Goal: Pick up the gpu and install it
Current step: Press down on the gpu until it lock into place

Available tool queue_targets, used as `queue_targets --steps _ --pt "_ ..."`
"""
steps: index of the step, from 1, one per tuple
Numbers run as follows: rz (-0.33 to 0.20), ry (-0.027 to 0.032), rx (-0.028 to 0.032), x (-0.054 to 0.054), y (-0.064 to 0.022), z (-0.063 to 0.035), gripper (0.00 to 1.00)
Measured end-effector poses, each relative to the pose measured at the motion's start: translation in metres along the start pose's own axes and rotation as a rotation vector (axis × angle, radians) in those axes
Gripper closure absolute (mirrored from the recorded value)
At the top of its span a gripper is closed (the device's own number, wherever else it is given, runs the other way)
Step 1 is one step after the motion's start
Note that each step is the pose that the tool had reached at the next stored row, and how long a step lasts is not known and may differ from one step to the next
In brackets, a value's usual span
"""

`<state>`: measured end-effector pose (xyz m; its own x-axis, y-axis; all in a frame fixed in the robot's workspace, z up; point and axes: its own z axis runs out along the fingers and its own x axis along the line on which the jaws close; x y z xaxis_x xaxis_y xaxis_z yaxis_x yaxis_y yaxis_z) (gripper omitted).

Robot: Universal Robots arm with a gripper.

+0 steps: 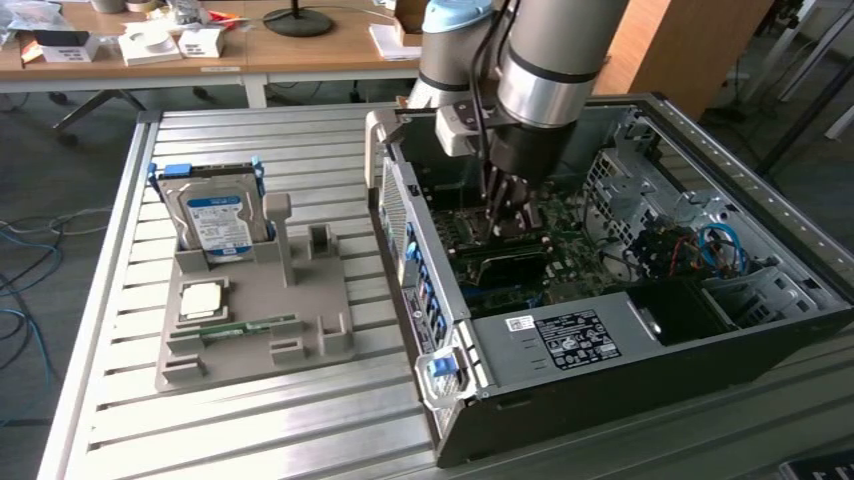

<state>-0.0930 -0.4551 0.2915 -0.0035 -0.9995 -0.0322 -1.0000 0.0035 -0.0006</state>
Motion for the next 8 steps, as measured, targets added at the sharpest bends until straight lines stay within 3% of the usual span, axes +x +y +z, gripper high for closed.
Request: queue_targets --steps 8 --pt "-0.002 -0.0014 -0.0002 0.0000 -0.0078 0.0000 0.89"
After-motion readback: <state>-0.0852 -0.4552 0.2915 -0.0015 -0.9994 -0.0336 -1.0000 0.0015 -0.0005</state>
